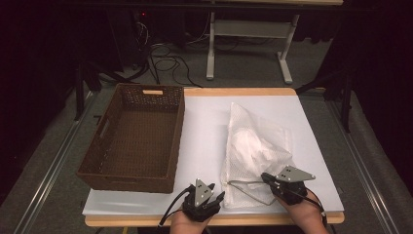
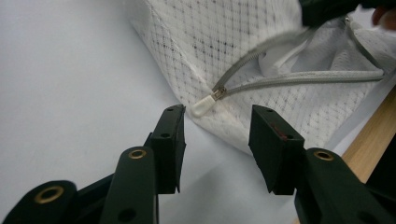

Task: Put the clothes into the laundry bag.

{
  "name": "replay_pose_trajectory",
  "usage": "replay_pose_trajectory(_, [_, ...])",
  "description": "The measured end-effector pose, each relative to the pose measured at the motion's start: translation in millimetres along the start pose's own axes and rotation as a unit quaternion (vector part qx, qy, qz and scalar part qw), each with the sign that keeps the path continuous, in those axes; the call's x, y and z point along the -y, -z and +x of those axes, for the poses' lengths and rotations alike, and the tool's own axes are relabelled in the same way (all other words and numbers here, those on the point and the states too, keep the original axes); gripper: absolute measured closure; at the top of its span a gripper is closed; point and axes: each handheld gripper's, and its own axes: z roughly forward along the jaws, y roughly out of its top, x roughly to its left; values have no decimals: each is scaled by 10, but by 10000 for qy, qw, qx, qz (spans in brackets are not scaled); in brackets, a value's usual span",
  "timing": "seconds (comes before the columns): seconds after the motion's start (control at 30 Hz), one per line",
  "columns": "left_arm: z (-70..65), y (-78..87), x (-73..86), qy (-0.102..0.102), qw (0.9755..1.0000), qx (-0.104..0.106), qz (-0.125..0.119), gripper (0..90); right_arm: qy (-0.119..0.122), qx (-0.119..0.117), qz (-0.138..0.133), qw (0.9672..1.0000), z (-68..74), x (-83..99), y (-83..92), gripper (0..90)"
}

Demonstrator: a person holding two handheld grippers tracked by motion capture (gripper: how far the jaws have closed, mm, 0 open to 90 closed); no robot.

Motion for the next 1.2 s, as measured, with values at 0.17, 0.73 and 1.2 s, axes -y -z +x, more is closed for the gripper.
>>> replay_pose_trajectory(0.17, [-57, -162, 4, -173, 9996, -62, 203, 505, -186, 10, 324, 9993, -105, 101, -102, 861])
replay_pose_trajectory(0.73, [-174, -271, 38, 19, 9989, 11, 473, 748, -118, -99, -269, 9995, 15, 43, 224, 833])
replay_pose_trajectory(1.2, [-202, -66, -65, 93, 9997, 40, -231, 891, -17, -300, -818, 9962, 152, -100, 442, 830])
